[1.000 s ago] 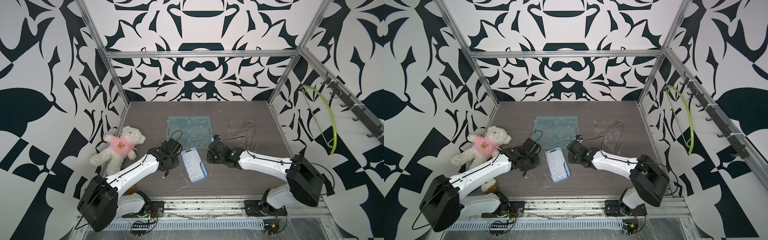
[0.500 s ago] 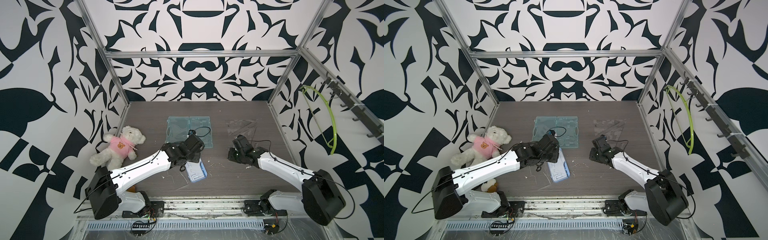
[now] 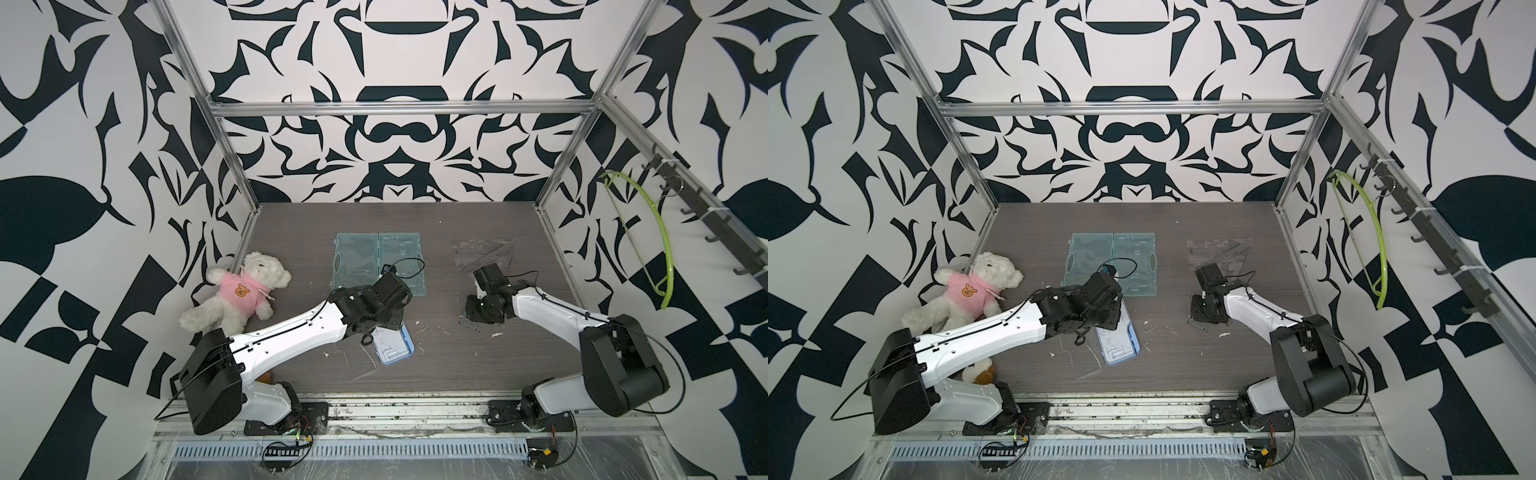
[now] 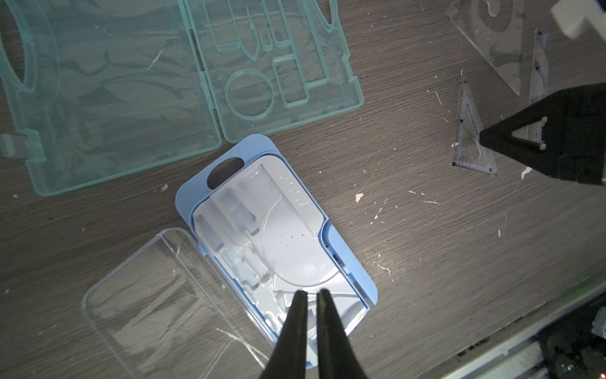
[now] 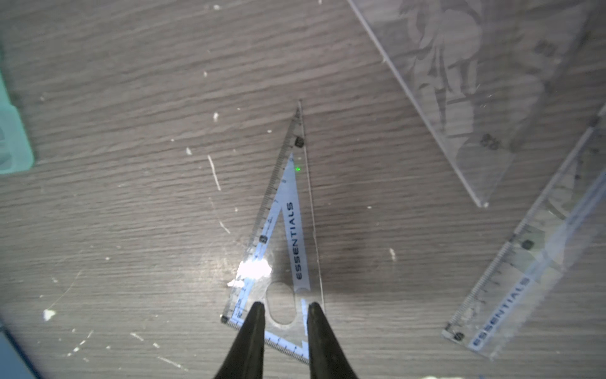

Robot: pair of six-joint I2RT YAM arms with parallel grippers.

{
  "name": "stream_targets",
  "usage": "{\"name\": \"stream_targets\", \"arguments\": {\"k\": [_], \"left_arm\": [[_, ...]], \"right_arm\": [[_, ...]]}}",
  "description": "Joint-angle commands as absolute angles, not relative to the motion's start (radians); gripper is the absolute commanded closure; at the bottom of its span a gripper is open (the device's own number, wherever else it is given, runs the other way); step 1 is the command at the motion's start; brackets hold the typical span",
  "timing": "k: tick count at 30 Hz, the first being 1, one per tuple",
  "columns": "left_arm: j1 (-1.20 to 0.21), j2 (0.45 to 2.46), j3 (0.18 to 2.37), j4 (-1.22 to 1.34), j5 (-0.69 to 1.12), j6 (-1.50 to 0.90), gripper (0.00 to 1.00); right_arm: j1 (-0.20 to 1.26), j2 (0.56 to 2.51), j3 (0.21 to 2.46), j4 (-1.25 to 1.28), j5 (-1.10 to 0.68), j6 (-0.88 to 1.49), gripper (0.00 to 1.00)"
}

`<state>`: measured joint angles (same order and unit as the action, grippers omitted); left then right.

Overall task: Open the ruler set and take out the ruler
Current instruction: Place the ruler at the center of the board, then reset both arms

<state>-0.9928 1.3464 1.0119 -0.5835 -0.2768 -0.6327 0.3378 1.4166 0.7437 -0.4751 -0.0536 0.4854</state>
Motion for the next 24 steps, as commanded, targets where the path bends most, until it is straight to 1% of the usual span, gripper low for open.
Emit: {"name": "stream_targets", "arguments": {"k": [1, 4, 7, 8, 10, 12, 15, 17, 19, 20, 21, 22, 24], "left_arm": [[-0.992, 1.3, 0.993, -0.59, -0.3, -0.632, 0.75], [-0.992, 1.286, 0.993, -0.595, -0.307, -0.626, 0.6], [-0.98, 1.283, 0.998, -0.604, -0.31, -0.616, 0.48], [-0.966, 1.243, 1.0, -0.613, -0.311, -0.614, 0.43], [-0.913, 1.21, 0.997, -0.624, -0.284, -0.614, 0.39], [-0.816, 1.159, 0.978, -0.623, -0.226, -0.614, 0.35], [-0.676, 1.074, 0.953, -0.627, -0.178, -0.595, 0.24], [-0.597, 1.025, 0.943, -0.645, -0.209, -0.584, 0.17], [-0.524, 0.972, 0.934, -0.664, -0.281, -0.579, 0.16], [-0.491, 0.942, 0.919, -0.663, -0.336, -0.574, 0.09], [-0.463, 0.911, 0.899, -0.653, -0.4, -0.568, 0.06], [-0.44, 0.883, 0.879, -0.637, -0.439, -0.557, 0.06], [-0.371, 0.844, 0.849, -0.598, -0.458, -0.525, 0.06]], "right_arm": [[0.342, 1.357, 0.779, -0.505, -0.088, 0.515, 0.65], [0.371, 1.335, 0.778, -0.519, -0.084, 0.553, 0.56], [0.436, 1.347, 0.809, -0.568, -0.032, 0.571, 0.52], [0.47, 1.352, 0.826, -0.582, -0.008, 0.567, 0.51], [0.54, 1.351, 0.856, -0.59, 0.027, 0.543, 0.48], [0.61, 1.337, 0.883, -0.568, 0.063, 0.504, 0.46], [0.669, 1.297, 0.908, -0.515, 0.107, 0.441, 0.45], [0.682, 1.256, 0.905, -0.466, 0.135, 0.407, 0.45], [0.683, 1.194, 0.871, -0.393, 0.182, 0.365, 0.45], [0.683, 1.155, 0.836, -0.334, 0.24, 0.328, 0.44], [0.683, 1.114, 0.798, -0.272, 0.273, 0.302, 0.44], [0.682, 1.076, 0.755, -0.204, 0.299, 0.272, 0.43], [0.675, 0.989, 0.658, -0.072, 0.377, 0.209, 0.4]]}}
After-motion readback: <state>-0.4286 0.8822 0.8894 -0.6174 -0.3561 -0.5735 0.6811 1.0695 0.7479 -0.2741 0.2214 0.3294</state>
